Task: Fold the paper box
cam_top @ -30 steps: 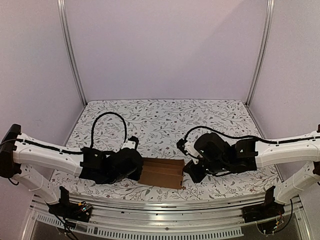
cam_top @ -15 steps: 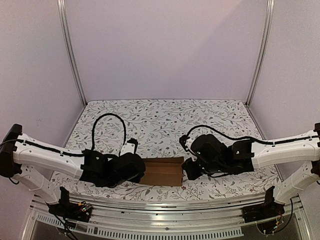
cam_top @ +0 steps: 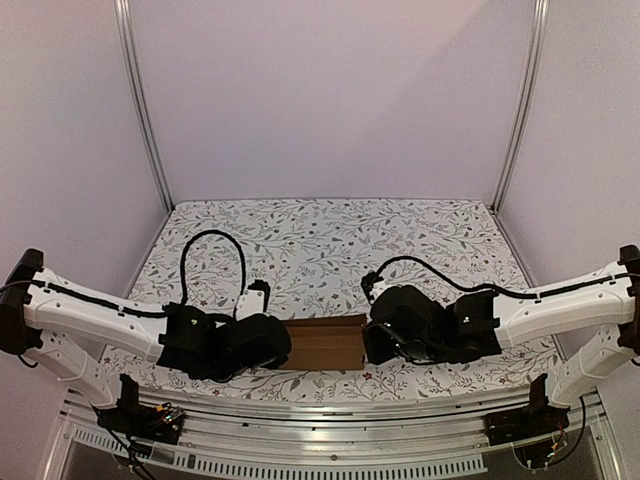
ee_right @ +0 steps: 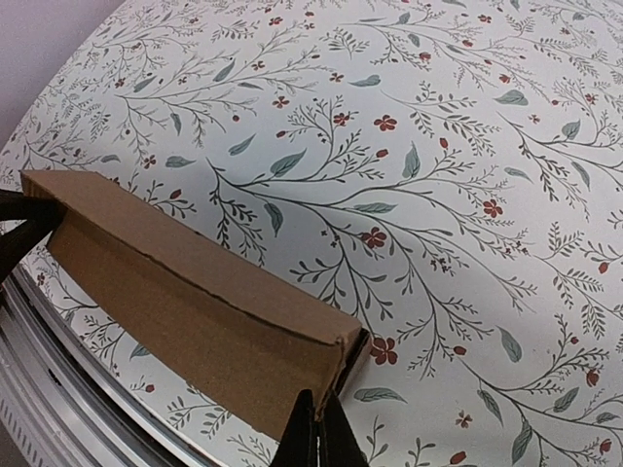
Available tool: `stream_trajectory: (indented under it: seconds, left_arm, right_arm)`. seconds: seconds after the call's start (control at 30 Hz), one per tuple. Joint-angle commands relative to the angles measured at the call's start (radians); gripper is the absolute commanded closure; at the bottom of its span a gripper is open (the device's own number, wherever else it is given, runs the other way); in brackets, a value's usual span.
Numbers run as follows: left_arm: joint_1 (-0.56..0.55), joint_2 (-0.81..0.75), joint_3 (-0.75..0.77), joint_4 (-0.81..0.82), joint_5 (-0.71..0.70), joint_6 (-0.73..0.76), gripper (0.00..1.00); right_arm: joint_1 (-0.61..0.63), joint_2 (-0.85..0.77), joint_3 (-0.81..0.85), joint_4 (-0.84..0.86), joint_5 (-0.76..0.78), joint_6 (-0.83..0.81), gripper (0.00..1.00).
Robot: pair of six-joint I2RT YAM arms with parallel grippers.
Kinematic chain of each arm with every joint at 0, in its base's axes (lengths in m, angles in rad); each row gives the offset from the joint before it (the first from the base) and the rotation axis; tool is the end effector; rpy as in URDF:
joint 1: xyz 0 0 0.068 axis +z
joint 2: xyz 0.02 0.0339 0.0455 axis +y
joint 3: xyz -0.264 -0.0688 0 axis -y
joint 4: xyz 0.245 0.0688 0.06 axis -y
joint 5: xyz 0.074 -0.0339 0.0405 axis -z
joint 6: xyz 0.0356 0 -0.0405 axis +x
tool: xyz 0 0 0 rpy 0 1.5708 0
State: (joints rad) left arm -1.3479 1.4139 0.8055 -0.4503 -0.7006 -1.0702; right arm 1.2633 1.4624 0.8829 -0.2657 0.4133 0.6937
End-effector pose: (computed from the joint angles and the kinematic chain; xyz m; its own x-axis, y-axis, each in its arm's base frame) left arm 0.0807 -0.2521 0.1952 -0.6853 -0.0105 -0.7282 0.1553 0.9748 -0.1602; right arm 0.1044 0.2816 0.2122 -0.6806 -0.2086 -0.7023 -0.4643 0.8643 0.1933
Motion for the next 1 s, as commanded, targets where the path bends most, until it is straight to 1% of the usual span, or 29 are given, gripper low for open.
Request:
stream_trajectory:
  seconds: [0.0, 0.17, 0.37, 0.97]
  left_arm:
    - [-0.030, -0.007, 0.001, -0.042, -0.004, -0.052, 1.00]
    - [-0.038, -0.011, 0.006, -0.057, -0.025, -0.081, 1.00]
    - [-0.045, -0.024, 0.003, -0.070, -0.047, -0.097, 1.00]
    - [-0.063, -0.009, 0.016, -0.077, -0.071, -0.114, 1.00]
  right_arm:
    - [0.022, 0.014, -0.015, 0.016, 0.093, 0.062, 1.00]
    - [0.038, 0.016, -0.030, 0.008, 0.144, 0.104, 1.00]
    - [0.046, 0.028, -0.037, 0.015, 0.157, 0.130, 1.00]
    - [0.060, 0.024, 0.031, 0.010, 0.161, 0.093, 1.00]
